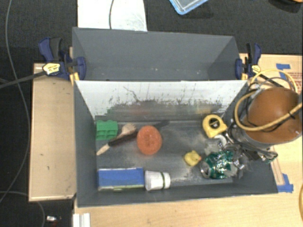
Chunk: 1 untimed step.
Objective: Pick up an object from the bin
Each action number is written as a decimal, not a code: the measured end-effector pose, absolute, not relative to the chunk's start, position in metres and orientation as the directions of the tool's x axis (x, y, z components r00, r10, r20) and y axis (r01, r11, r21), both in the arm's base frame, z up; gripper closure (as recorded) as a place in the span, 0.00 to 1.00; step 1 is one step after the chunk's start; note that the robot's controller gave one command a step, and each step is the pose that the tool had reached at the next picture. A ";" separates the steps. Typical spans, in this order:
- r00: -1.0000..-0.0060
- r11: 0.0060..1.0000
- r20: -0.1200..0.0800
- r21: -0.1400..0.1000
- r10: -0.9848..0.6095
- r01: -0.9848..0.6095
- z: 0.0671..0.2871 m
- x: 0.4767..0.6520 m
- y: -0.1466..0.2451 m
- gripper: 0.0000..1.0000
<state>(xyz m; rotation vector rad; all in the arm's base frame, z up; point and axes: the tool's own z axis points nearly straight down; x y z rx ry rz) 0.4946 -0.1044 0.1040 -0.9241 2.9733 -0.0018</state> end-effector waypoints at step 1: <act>-0.831 0.832 -0.031 -0.012 -0.555 -0.555 0.080 0.504 -0.111 0.00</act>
Offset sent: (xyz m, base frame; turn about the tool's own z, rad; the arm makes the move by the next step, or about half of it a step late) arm -0.0054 0.0049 0.1089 -0.0956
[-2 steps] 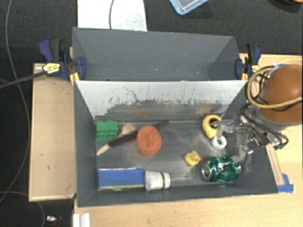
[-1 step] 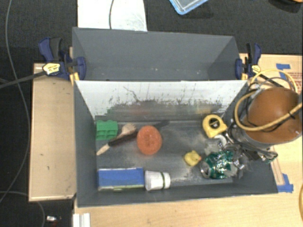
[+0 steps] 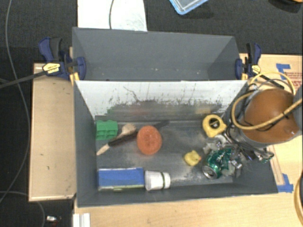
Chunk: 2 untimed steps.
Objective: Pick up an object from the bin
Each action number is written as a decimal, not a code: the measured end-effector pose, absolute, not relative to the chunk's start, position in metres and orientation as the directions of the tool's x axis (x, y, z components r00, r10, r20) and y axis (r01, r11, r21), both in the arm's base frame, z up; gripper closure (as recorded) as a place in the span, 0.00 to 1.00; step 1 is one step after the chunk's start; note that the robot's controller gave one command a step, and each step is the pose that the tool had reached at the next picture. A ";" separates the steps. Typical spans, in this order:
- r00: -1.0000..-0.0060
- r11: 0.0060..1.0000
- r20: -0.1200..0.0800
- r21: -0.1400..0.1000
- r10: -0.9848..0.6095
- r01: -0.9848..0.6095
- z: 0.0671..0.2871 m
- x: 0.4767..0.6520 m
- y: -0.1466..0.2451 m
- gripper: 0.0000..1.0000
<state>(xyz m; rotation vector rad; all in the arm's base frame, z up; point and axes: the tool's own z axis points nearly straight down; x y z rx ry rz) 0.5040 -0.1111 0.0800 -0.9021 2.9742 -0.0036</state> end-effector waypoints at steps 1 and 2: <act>-0.915 0.915 -0.023 0.000 -0.404 -0.404 0.092 0.501 -0.110 0.00; -0.851 0.852 -0.036 -0.015 -0.524 -0.524 0.113 0.508 -0.124 0.00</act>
Offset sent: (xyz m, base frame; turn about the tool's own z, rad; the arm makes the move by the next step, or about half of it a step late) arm 0.0039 -0.0238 0.0167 -0.0742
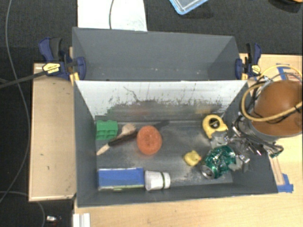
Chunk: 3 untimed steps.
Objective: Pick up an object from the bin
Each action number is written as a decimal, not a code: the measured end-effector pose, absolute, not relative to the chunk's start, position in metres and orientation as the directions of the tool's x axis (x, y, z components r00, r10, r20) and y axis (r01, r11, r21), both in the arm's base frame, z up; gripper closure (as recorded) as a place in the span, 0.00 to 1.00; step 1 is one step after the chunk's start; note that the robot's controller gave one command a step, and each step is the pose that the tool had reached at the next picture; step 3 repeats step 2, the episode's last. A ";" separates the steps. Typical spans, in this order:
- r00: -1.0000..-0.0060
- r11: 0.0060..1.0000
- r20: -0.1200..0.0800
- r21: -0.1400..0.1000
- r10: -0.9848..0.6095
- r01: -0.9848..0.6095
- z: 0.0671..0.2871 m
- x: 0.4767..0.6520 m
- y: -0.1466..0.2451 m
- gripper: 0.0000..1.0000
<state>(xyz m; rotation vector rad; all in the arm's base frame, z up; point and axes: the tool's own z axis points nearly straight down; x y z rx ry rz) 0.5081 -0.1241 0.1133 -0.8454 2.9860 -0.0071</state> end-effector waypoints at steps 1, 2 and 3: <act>-0.837 0.838 -0.031 -0.010 -0.546 -0.546 0.105 0.502 -0.121 0.00; -0.956 0.957 -0.031 -0.001 -0.290 -0.291 0.096 0.502 -0.121 0.00; -0.956 0.957 -0.031 -0.001 -0.290 -0.291 0.096 0.502 -0.121 0.00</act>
Offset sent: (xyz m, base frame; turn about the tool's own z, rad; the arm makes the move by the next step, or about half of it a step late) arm -0.0055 -0.0003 -0.0284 -0.0206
